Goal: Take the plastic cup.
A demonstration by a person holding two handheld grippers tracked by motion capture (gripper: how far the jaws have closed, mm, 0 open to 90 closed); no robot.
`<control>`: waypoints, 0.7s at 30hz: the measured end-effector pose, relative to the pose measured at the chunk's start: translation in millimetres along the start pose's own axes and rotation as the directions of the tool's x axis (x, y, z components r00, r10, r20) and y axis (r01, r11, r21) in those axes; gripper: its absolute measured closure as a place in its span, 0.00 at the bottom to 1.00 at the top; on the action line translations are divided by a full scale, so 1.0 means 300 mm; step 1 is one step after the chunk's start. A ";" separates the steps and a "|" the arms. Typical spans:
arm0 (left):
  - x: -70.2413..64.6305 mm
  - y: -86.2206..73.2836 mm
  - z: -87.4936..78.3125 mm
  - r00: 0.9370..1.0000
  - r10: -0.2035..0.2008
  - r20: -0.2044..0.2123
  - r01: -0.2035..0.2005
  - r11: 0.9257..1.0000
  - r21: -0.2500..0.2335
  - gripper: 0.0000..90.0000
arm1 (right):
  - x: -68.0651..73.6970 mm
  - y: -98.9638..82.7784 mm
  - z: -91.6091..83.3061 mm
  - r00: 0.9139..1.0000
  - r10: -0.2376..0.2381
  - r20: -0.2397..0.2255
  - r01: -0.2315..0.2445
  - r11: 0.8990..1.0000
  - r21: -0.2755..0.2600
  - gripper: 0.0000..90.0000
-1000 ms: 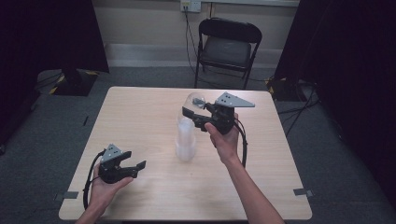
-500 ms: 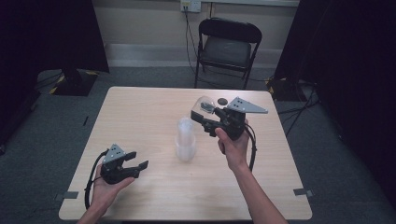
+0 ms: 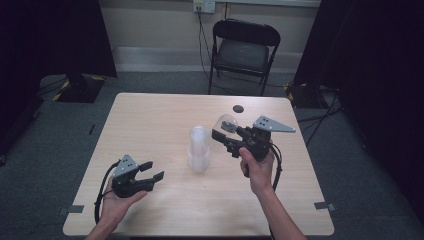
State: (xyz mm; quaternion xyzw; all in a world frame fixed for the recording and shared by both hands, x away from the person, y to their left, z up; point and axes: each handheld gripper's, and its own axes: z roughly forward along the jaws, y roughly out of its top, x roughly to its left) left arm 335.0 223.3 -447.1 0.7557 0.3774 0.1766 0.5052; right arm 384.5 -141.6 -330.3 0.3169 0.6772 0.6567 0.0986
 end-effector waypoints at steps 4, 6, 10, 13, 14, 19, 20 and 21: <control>-0.017 0.014 0.002 1.000 -0.011 0.018 0.012 0.999 -0.031 0.50 | 0.007 -0.017 -0.010 1.000 0.018 -0.003 -0.018 1.000 0.012 0.50; -0.022 0.021 0.002 1.000 -0.009 0.013 0.010 0.999 -0.045 0.50 | 0.011 -0.024 -0.016 1.000 0.021 -0.006 -0.021 1.000 0.017 0.51; -0.033 0.042 0.007 1.000 0.011 0.018 -0.010 0.999 -0.035 0.48 | 0.018 -0.043 -0.023 0.999 0.049 -0.011 -0.049 0.999 0.025 0.51; -0.045 0.066 0.006 0.999 0.022 0.048 -0.020 0.999 -0.037 0.51 | 0.023 -0.054 -0.028 0.998 0.065 -0.021 -0.064 0.998 0.021 0.51; -0.049 0.072 0.007 0.998 0.030 0.053 -0.028 0.999 -0.040 0.51 | 0.027 -0.057 -0.030 0.997 0.070 -0.025 -0.069 0.997 0.022 0.51; -0.066 0.093 0.024 0.995 0.030 0.094 -0.026 0.999 -0.044 0.49 | 0.046 -0.083 -0.033 0.997 0.076 -0.031 -0.075 0.997 0.033 0.51; -0.073 0.099 0.028 0.995 0.037 0.093 -0.033 0.999 -0.043 0.48 | 0.047 -0.089 -0.032 0.996 0.083 -0.039 -0.082 0.996 0.034 0.51; -0.079 0.107 0.034 0.992 0.049 0.115 -0.045 0.998 -0.035 0.48 | 0.049 -0.095 -0.032 0.996 0.082 -0.039 -0.081 0.996 0.036 0.51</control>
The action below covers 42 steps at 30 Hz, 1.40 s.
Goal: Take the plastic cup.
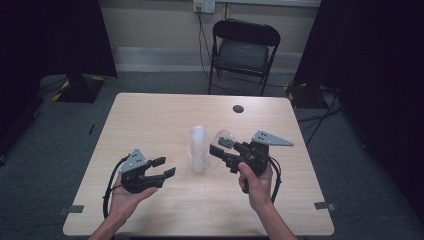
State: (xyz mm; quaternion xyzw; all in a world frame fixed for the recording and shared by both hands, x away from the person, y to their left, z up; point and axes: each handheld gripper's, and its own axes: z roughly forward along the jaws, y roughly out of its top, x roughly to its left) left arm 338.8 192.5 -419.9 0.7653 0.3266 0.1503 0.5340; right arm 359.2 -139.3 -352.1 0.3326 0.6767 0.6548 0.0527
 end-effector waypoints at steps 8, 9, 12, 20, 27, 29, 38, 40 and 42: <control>-0.038 0.011 0.043 0.998 0.007 0.066 -0.005 0.999 -0.044 0.49 | 0.013 -0.046 0.010 0.999 0.024 -0.026 -0.023 1.000 0.011 0.51; -0.050 0.012 0.045 0.997 0.026 0.079 -0.022 0.998 -0.056 0.56 | 0.014 -0.050 0.013 0.999 0.031 -0.034 -0.031 0.999 0.016 0.51; -0.075 0.019 0.048 0.996 0.055 0.072 -0.050 0.996 -0.076 0.59 | 0.014 -0.060 0.018 0.995 0.077 -0.057 -0.076 0.997 0.021 0.52; -0.117 0.039 0.060 0.993 0.081 0.090 -0.068 0.987 -0.145 0.72 | 0.028 -0.080 0.044 0.977 0.170 -0.131 -0.167 0.985 0.029 0.53; -0.139 0.040 0.061 0.992 0.104 0.065 -0.091 0.979 -0.184 0.74 | 0.039 -0.091 0.059 0.965 0.212 -0.155 -0.208 0.977 0.041 0.53; -0.147 0.041 0.061 0.992 0.119 0.053 -0.106 0.974 -0.203 0.72 | 0.040 -0.095 0.066 0.962 0.221 -0.161 -0.216 0.975 0.048 0.53; -0.181 0.034 0.068 0.977 0.213 -0.014 -0.207 0.930 -0.304 0.67 | 0.041 -0.108 0.082 0.946 0.269 -0.179 -0.263 0.963 0.059 0.53; -0.183 0.028 0.072 0.977 0.211 -0.025 -0.208 0.925 -0.318 0.67 | 0.040 -0.112 0.085 0.943 0.279 -0.182 -0.272 0.960 0.063 0.54; -0.186 0.024 0.077 0.976 0.213 -0.032 -0.212 0.923 -0.323 0.71 | 0.040 -0.116 0.089 0.940 0.287 -0.186 -0.279 0.958 0.068 0.54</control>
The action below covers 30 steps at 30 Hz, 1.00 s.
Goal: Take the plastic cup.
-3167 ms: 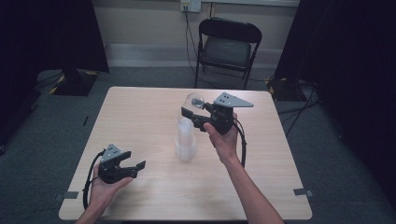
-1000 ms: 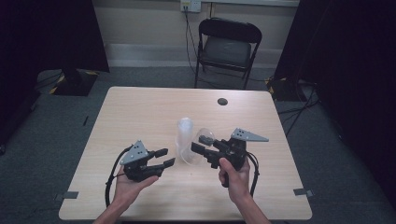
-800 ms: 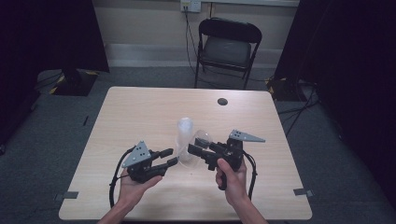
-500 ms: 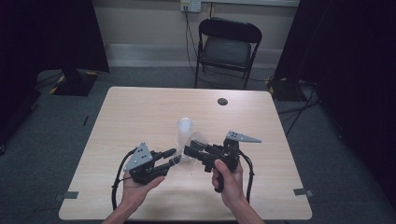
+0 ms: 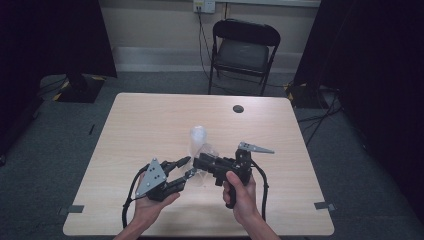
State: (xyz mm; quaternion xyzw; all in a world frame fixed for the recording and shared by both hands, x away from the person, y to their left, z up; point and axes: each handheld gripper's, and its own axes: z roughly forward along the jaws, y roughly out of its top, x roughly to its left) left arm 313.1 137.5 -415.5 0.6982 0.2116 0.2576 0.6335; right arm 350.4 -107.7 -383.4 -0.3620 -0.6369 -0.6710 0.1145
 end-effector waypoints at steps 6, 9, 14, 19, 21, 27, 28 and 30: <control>0.003 -0.007 -0.005 1.000 -0.002 -0.021 0.002 1.000 0.000 0.84 | 0.001 -0.005 0.007 1.000 0.002 0.002 -0.002 1.000 0.011 0.53; -0.001 -0.005 -0.006 1.000 -0.009 -0.001 0.009 1.000 0.006 0.89 | -0.001 -0.006 0.008 1.000 -0.007 0.012 0.007 1.000 0.016 0.45; -0.004 -0.007 -0.003 0.999 -0.013 0.030 0.013 1.000 0.024 0.95 | 0.007 -0.012 0.019 0.997 -0.055 0.047 0.053 0.998 0.043 0.27; 0.004 -0.004 -0.007 0.998 -0.036 0.044 0.035 0.999 0.030 0.96 | 0.016 -0.017 0.031 0.994 -0.094 0.051 0.091 0.994 0.060 0.20; 0.009 -0.002 -0.010 0.998 -0.043 0.040 0.042 0.999 0.034 0.96 | 0.012 -0.015 0.031 0.996 -0.083 0.033 0.081 0.995 0.056 0.15; 0.023 -0.004 -0.017 0.997 -0.065 0.049 0.063 0.997 0.055 0.96 | -0.006 -0.006 0.015 0.997 -0.067 0.034 0.066 0.997 0.029 0.15; 0.024 -0.004 -0.017 0.996 -0.069 0.055 0.066 0.996 0.060 0.96 | -0.009 -0.004 0.012 0.997 -0.064 0.041 0.063 0.998 0.027 0.15; 0.025 -0.005 -0.017 0.994 -0.082 0.069 0.077 0.995 0.068 0.96 | -0.013 0.000 0.005 0.997 -0.063 0.041 0.063 0.998 0.018 0.15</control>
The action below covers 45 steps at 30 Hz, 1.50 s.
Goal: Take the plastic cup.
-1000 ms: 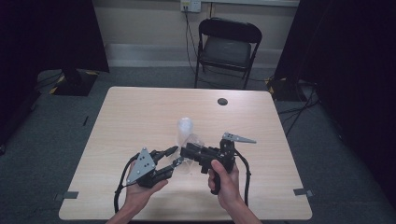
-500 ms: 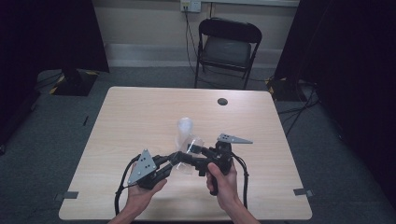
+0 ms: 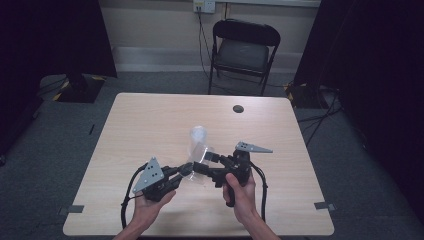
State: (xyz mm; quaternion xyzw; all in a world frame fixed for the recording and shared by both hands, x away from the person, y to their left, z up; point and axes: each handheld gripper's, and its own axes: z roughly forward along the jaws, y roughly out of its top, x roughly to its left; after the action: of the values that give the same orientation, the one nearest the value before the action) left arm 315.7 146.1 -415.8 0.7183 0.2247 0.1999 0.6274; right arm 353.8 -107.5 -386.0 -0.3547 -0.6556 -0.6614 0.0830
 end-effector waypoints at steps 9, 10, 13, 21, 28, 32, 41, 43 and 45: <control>0.007 0.000 -0.004 0.998 -0.018 0.056 0.014 0.997 0.071 0.96 | -0.024 0.017 -0.032 1.000 0.000 0.021 0.001 0.999 -0.037 0.15; 0.009 -0.001 -0.004 0.997 -0.026 0.067 0.020 0.996 0.082 0.96 | -0.026 0.019 -0.036 1.000 -0.003 0.025 0.004 0.999 -0.041 0.15; 0.010 -0.002 -0.003 0.995 -0.039 0.094 0.028 0.993 0.114 0.96 | -0.033 0.024 -0.048 0.999 -0.006 0.035 0.008 0.999 -0.049 0.15; 0.014 -0.007 0.001 0.986 -0.091 0.141 0.067 0.983 0.169 0.96 | -0.040 0.023 -0.059 0.997 -0.044 0.065 0.046 0.998 -0.040 0.15; 0.029 -0.009 -0.009 0.979 -0.136 0.154 0.098 0.969 0.228 0.96 | -0.047 0.024 -0.075 0.992 -0.084 0.094 0.085 0.996 -0.008 0.15; 0.033 -0.009 -0.009 0.980 -0.130 0.151 0.084 0.956 0.280 0.96 | -0.051 0.018 -0.087 0.988 -0.115 0.107 0.113 0.993 0.020 0.15; 0.039 -0.013 -0.004 0.982 -0.116 0.150 0.051 0.924 0.380 0.96 | -0.048 0.002 -0.113 0.971 -0.202 0.125 0.193 0.978 0.081 0.15; 0.040 -0.013 -0.003 0.981 -0.124 0.152 0.056 0.919 0.390 0.96 | -0.046 -0.002 -0.114 0.968 -0.217 0.122 0.206 0.974 0.095 0.15; 0.041 -0.012 -0.002 0.981 -0.123 0.153 0.052 0.915 0.400 0.96 | -0.045 -0.004 -0.114 0.967 -0.226 0.121 0.214 0.972 0.101 0.15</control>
State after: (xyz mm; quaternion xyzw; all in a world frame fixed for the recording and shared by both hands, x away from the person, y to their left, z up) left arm 325.2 153.9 -419.3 0.8336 0.2364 0.0586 0.4957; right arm 350.7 -143.8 -390.8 -0.3186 -0.7233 -0.6123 -0.0188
